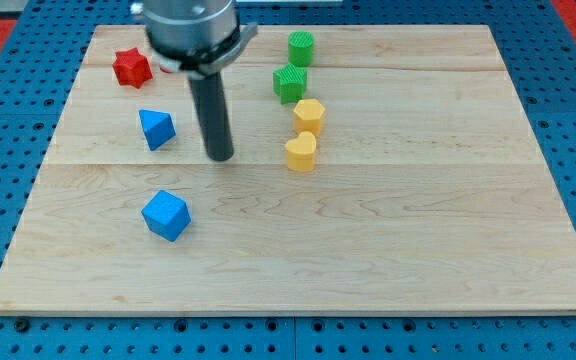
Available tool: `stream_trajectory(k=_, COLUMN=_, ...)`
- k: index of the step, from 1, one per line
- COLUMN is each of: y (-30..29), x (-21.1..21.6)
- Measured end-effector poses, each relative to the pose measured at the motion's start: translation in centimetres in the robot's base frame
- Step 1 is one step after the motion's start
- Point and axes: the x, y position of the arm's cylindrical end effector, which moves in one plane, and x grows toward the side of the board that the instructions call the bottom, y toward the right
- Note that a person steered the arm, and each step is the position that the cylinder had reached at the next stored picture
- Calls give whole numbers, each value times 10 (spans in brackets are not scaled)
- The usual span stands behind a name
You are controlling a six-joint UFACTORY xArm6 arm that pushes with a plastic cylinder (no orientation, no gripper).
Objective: Adjust the green star in between the green circle and yellow hexagon
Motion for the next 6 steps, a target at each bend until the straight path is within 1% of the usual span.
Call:
stream_trajectory(k=1, y=4, x=-45)
stream_trajectory(k=2, y=6, x=-79)
stream_trajectory(k=3, y=34, x=-92)
stream_trajectory(k=6, y=68, x=-96)
